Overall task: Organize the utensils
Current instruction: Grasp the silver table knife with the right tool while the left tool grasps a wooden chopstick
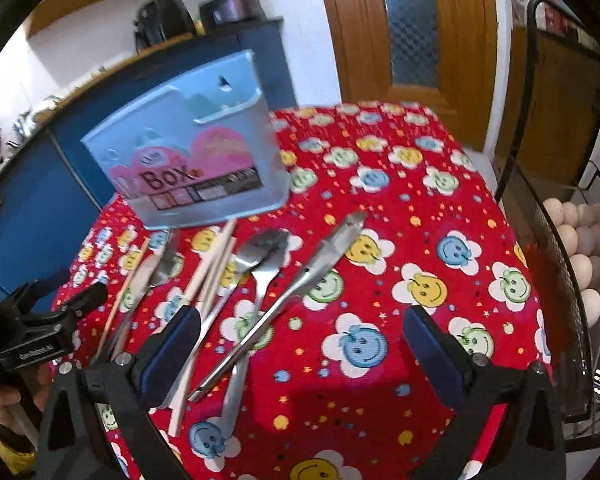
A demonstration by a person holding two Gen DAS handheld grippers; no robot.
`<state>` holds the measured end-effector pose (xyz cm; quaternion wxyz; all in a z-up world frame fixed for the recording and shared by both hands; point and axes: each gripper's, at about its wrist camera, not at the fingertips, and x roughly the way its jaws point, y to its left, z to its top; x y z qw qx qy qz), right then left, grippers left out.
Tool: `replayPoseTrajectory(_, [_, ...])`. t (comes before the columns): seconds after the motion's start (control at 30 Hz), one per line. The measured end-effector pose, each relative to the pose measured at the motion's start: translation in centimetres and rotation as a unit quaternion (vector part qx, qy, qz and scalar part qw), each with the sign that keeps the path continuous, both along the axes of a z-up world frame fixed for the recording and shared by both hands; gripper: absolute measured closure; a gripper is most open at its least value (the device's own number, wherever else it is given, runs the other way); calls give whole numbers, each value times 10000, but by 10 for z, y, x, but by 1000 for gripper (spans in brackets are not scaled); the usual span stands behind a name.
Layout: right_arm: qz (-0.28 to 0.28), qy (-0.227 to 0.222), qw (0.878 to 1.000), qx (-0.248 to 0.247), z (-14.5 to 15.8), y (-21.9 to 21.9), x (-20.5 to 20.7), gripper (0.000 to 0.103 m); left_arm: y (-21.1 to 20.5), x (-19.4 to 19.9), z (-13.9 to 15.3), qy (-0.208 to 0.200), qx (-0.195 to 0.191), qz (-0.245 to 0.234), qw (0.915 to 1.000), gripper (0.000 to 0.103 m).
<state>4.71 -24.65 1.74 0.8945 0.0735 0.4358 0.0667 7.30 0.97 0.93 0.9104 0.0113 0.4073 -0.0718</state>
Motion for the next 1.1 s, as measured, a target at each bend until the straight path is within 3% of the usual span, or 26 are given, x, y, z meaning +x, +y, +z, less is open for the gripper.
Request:
replayPoseTrajectory(0.17, [113,526,9985,70,-1,-3,20,1,3,19,-5,447,34,29,9990,4])
replayPoseTrajectory(0.4, [284,1116,9931,205,-10,-3,41,24,10,37,-16,1000,13,-16,9950,21])
replayPoseTrajectory(0.53, [268,1432,9889,291,-18,-6,52,30,10,42,-25,1195,153,-91,9927,22])
replayPoseTrajectory(0.97, [161,1888,9819,56,-23,2,73,36,9,64,-28,1180,411,-697,9897,23])
replayPoseTrajectory(1.1, [56,2065,9784,15,-24,5,79,40,9,71,-27,1214,401,-930,9874,28])
